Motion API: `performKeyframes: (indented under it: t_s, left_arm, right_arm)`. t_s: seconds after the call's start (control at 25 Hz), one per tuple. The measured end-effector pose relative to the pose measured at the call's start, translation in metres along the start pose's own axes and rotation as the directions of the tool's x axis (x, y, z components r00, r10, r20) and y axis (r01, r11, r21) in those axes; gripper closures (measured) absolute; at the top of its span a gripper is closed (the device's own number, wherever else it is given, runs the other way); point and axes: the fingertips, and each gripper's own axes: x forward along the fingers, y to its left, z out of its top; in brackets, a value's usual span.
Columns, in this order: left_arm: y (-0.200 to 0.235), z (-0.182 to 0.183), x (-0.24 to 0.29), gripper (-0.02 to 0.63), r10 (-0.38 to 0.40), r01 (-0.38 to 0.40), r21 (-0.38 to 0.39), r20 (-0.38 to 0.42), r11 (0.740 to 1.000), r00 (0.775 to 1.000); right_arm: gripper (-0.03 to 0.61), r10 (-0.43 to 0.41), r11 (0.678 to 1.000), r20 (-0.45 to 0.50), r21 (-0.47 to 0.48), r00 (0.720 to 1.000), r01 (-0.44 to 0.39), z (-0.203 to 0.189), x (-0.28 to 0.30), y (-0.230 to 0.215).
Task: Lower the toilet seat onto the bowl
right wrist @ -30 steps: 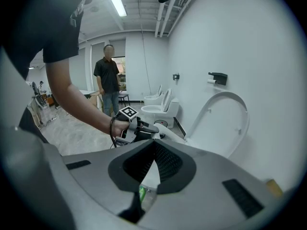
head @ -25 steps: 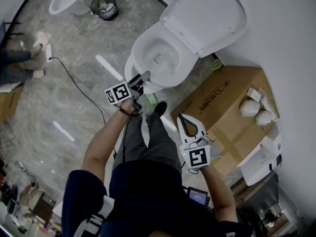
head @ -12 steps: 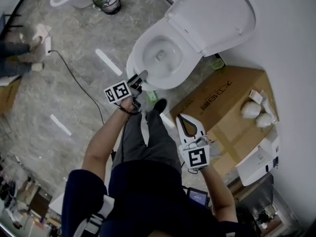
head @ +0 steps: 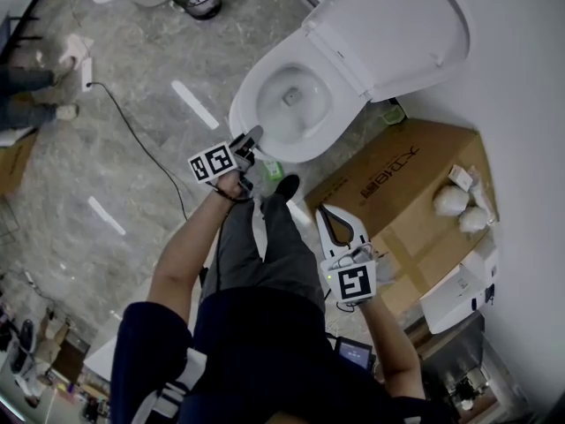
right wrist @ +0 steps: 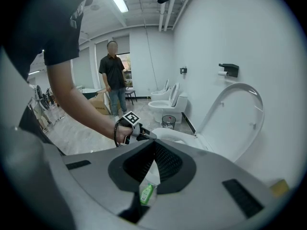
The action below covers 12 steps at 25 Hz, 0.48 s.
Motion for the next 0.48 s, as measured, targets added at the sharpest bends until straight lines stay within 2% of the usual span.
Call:
performKeyframes:
  t_s: [0.48]
  left_arm:
    - [0.035,-0.007,-0.004,0.485,0.027,-0.027,-0.012,-0.018,1.000,0.999]
  right_arm:
    - [0.558,0.032,0.999,-0.028,0.004,0.999,-0.031,-0.006,0.012,0.010]
